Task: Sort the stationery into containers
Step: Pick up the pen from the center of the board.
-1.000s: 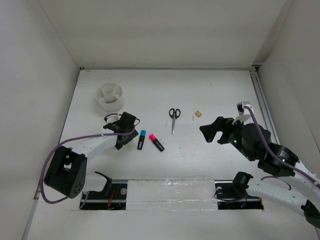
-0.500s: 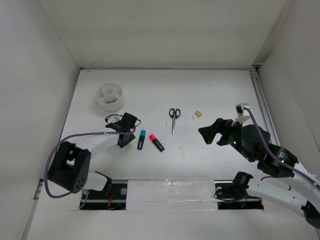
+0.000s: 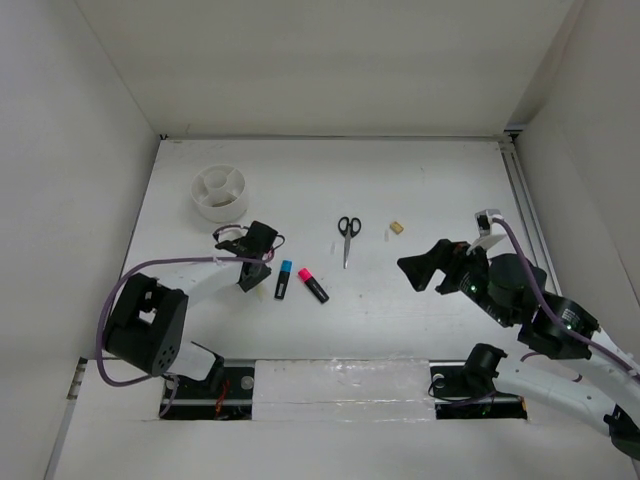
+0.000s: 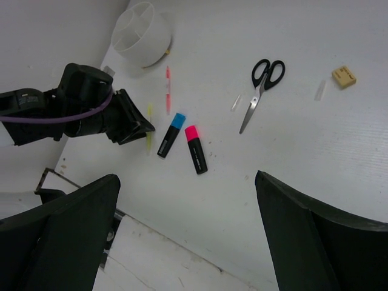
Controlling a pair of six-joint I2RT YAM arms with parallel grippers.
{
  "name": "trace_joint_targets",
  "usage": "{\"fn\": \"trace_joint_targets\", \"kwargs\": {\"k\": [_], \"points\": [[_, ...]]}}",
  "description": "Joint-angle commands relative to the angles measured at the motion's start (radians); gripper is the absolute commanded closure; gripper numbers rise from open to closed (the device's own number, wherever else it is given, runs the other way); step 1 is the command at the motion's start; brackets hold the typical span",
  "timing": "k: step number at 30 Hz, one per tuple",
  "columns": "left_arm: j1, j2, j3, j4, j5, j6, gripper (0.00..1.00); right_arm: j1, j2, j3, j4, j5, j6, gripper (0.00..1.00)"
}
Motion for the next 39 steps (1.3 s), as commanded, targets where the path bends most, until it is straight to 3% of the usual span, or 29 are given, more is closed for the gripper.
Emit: {"fn": "trace_joint_targets", "kwargs": {"k": [1, 10, 14, 22, 27, 35, 39], "points": [[0.0, 0.08, -0.034, -0.117, 0.082, 0.017, 0.72, 0.004, -0.013, 0.003, 0.079, -0.032, 0.01, 0.0], [0.0, 0.201, 0.032, -0.203, 0.113, 0.037, 0.82, 0.004, -0.033, 0.046, 0.079, -0.042, -0.009, 0.0], [0.0, 0.244, 0.06, -0.223, 0.122, 0.063, 1.0, 0.004, -0.052, 0.057, 0.068, -0.032, -0.02, 0.0], [0.0, 0.166, 0.04, -0.223, 0.111, 0.053, 1.0, 0.004, -0.046, 0.029, 0.068, 0.041, -0.049, 0.0], [0.0, -0.049, 0.052, -0.232, 0.121, 0.069, 1.0, -0.005, 0.121, 0.018, 0.131, 0.072, -0.04, 0.0], [-0.121, -0.28, 0.187, -0.353, 0.065, 0.078, 1.0, -0.184, 0.457, -0.001, 0.319, -0.127, -0.04, 0.0], [-0.147, -0.357, 0.306, -0.366, 0.084, 0.234, 1.0, -0.155, 0.664, 0.078, 0.346, -0.093, -0.02, 0.0]]}}
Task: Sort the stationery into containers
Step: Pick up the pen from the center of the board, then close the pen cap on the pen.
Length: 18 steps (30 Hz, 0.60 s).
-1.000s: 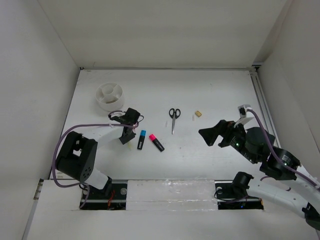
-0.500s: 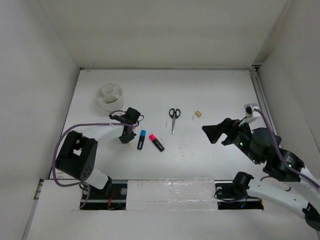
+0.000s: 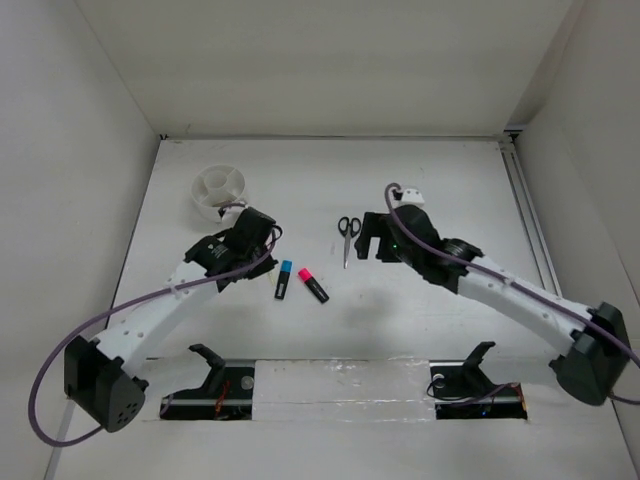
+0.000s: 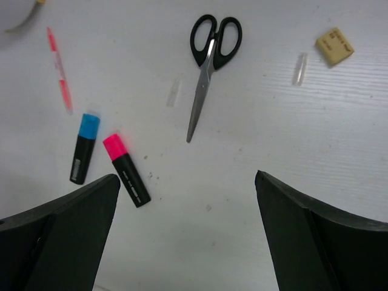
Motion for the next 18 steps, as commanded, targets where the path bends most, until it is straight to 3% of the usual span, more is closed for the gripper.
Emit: {"fn": "trace_joint_targets", "kwargs": {"k": [1, 5, 8, 13, 18], "points": [[-0.008, -0.067, 0.112, -0.05, 0.003, 0.158, 1.0, 0.035, 0.154, 0.117, 0.09, 0.02, 0.02, 0.0], [-0.008, -0.15, 0.143, -0.021, -0.008, 0.294, 1.0, 0.069, 0.352, 0.227, 0.089, 0.083, 0.095, 0.03], [-0.008, -0.242, 0.116, 0.063, 0.066, 0.398, 1.0, 0.078, 0.495, 0.318, 0.071, 0.133, 0.144, 0.09], [-0.008, -0.383, 0.086, 0.123, 0.083, 0.444, 1.0, 0.078, 0.641, 0.411, 0.062, 0.145, 0.158, 0.31], [-0.008, -0.481, 0.065, 0.192, 0.142, 0.498, 1.0, 0.078, 0.762, 0.525, 0.005, 0.145, 0.176, 0.33]]}}
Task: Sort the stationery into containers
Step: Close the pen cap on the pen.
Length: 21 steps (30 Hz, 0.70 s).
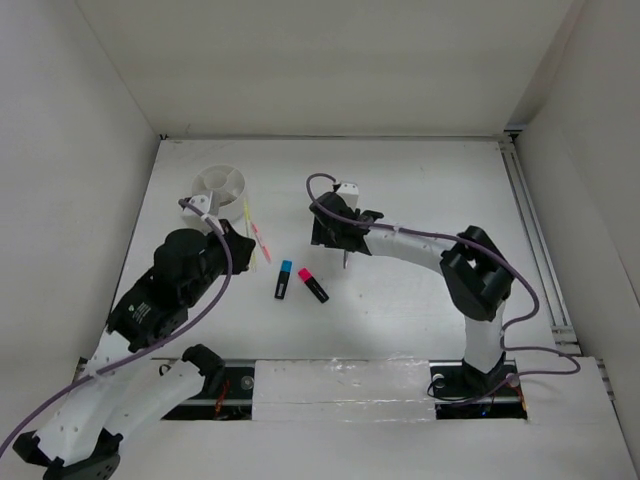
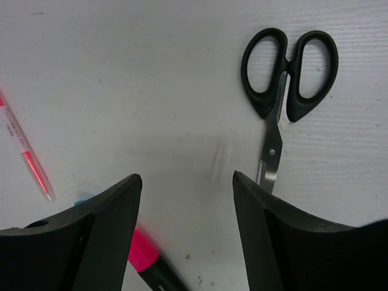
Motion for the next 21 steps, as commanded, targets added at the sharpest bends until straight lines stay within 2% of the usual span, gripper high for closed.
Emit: {"fn": "trace_joint_targets", "kwargs": {"k": [1, 8, 21], "points": [[-0.001, -0.056, -0.031, 0.094, 0.049, 0.073, 1.0, 0.004, 0.045, 0.105, -0.03, 0.039, 0.053, 0.33], [-0.001, -0.097, -0.051, 0.107, 0.06, 0.073, 1.0, -0.005, 0.123, 0.145, -0.083, 0.065, 0.093, 0.35], [-0.001, -0.108, -0.06, 0.117, 0.069, 0.073, 1.0, -0.033, 0.154, 0.134, -0.104, 0.054, 0.112, 0.39]]}}
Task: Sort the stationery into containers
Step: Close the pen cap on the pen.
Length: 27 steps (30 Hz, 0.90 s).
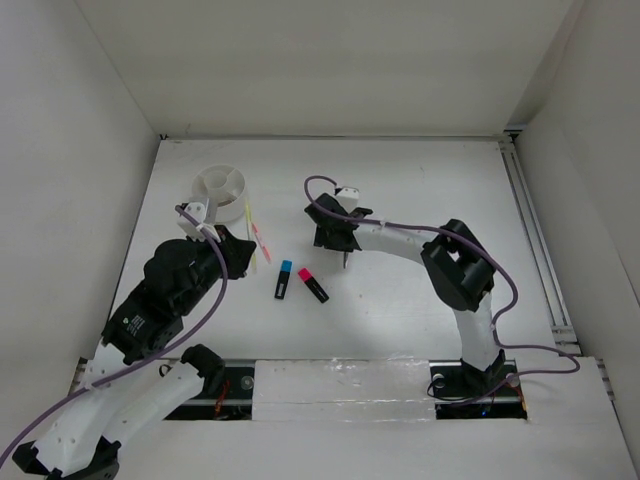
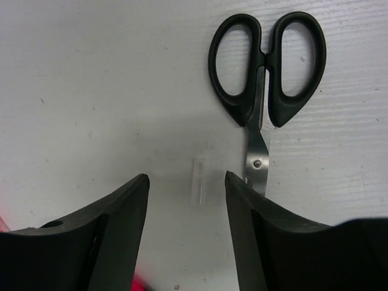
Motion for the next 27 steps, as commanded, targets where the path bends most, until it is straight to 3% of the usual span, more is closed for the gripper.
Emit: {"fn": "trace_joint_targets", "kwargs": {"k": [1, 8, 11, 14, 15, 16, 20, 23, 27], "points": [[-0.001, -0.032, -0.002, 0.042, 0.011, 0.014, 1.0, -0.014, 0.017, 0.022, 0.004, 0.016, 0.018, 0.42], [-0.001, -0.032, -0.002, 0.051, 0.002, 0.014, 0.97, -0.023, 0.036, 0.022, 0.004, -0.002, 0.018, 0.49], [-0.001, -0.032, -0.002, 0.051, 0.002, 0.014, 1.0, -0.023, 0.036, 0.022, 0.004, -0.014, 0.018, 0.5], [-0.001, -0.032, -0.011, 0.051, -0.021, 0.005, 1.0, -0.023, 0.045, 0.022, -0.006, -0.024, 0.018, 0.58], [-0.001, -0.041, -0.011, 0.051, -0.021, 0.005, 1.0, -0.023, 0.045, 0.022, -0.006, -0.024, 0.018, 0.69], [-0.001, -0.042, -0.011, 0.051, -0.032, 0.005, 1.0, -0.023, 0.045, 0.022, -0.006, -0.024, 0.018, 0.72], [-0.001, -0.042, -0.011, 0.042, -0.043, -0.004, 1.0, -0.023, 0.054, 0.022, -0.028, -0.024, 0.018, 0.72], [-0.001, -0.042, -0.011, 0.042, -0.052, -0.004, 1.0, -0.014, 0.054, 0.012, -0.037, -0.014, 0.018, 0.79], [-0.001, -0.031, -0.011, 0.042, -0.052, -0.004, 1.0, -0.014, 0.043, -0.008, -0.028, -0.026, 0.018, 1.0]]}}
